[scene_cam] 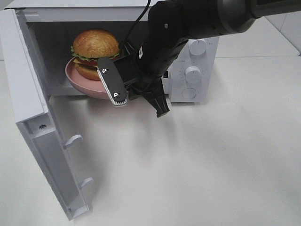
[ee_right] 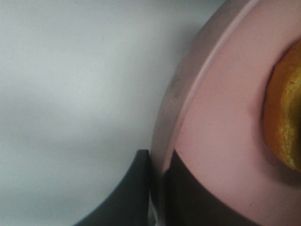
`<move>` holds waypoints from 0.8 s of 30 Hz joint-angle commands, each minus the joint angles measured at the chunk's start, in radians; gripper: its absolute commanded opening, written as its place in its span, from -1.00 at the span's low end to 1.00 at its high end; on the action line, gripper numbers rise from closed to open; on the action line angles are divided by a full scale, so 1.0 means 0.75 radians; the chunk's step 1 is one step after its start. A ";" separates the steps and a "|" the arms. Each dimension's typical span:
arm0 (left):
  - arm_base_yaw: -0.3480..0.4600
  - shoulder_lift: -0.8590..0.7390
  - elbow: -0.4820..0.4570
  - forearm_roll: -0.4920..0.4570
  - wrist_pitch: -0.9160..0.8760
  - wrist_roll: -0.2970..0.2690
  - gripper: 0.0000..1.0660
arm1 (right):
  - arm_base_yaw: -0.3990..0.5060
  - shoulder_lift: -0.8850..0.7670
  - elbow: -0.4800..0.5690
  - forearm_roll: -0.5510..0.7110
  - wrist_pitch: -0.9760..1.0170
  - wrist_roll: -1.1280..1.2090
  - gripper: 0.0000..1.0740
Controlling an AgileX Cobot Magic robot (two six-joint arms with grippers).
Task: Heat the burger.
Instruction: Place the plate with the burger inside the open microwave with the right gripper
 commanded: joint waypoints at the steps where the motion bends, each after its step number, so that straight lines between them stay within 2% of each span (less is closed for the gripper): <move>1: -0.003 -0.017 0.005 -0.004 -0.015 -0.003 0.83 | -0.001 0.040 -0.107 -0.024 -0.031 0.055 -1.00; 24: -0.003 -0.017 0.005 -0.003 -0.015 -0.003 0.83 | -0.001 0.249 -0.479 -0.187 0.064 0.188 -1.00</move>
